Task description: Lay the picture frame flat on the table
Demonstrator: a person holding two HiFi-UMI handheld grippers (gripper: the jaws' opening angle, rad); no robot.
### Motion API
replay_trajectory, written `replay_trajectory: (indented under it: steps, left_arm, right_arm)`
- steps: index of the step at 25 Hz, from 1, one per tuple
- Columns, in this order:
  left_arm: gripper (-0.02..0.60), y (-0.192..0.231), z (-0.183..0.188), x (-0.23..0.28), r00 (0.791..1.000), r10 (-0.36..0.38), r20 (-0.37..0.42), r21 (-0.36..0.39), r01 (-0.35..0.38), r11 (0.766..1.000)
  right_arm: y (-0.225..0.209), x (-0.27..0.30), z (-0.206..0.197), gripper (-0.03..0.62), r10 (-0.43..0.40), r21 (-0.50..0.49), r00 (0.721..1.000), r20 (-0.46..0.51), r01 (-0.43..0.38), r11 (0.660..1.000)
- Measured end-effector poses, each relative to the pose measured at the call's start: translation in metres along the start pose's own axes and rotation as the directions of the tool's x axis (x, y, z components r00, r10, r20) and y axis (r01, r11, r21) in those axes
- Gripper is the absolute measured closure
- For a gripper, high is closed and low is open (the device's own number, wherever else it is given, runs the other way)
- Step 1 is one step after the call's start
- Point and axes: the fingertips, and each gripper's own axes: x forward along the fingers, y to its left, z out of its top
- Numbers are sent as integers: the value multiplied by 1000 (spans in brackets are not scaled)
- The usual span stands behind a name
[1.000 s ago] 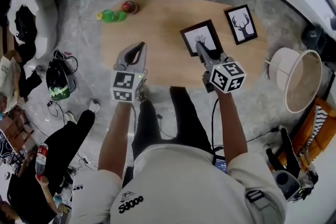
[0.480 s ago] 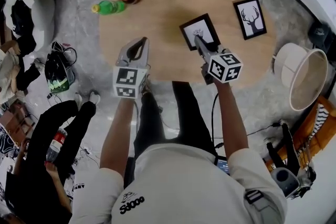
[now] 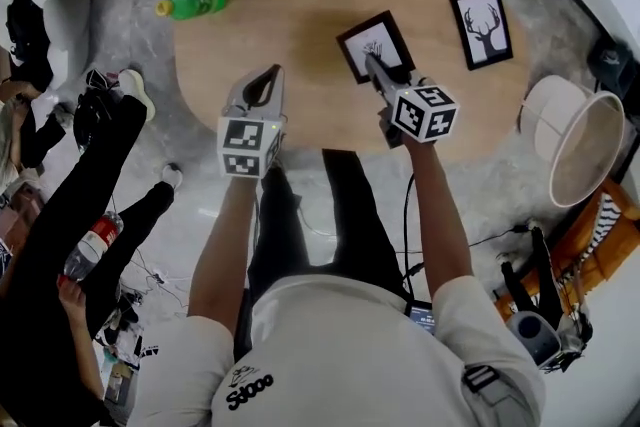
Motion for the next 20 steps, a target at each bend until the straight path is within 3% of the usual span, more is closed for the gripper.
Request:
replay_trajectory:
  steps: [13,20]
  left_arm:
    - [571,11,-38,52,996,5,-90,-46,-9,999]
    - [571,14,-54,68,992,1,-128,-73,-10,997]
  right_arm:
    - [-13,42,-28,566,25,25,998,-62,-23,999]
    - [-23,51,-40,566,35,86,997,-66,-30,996]
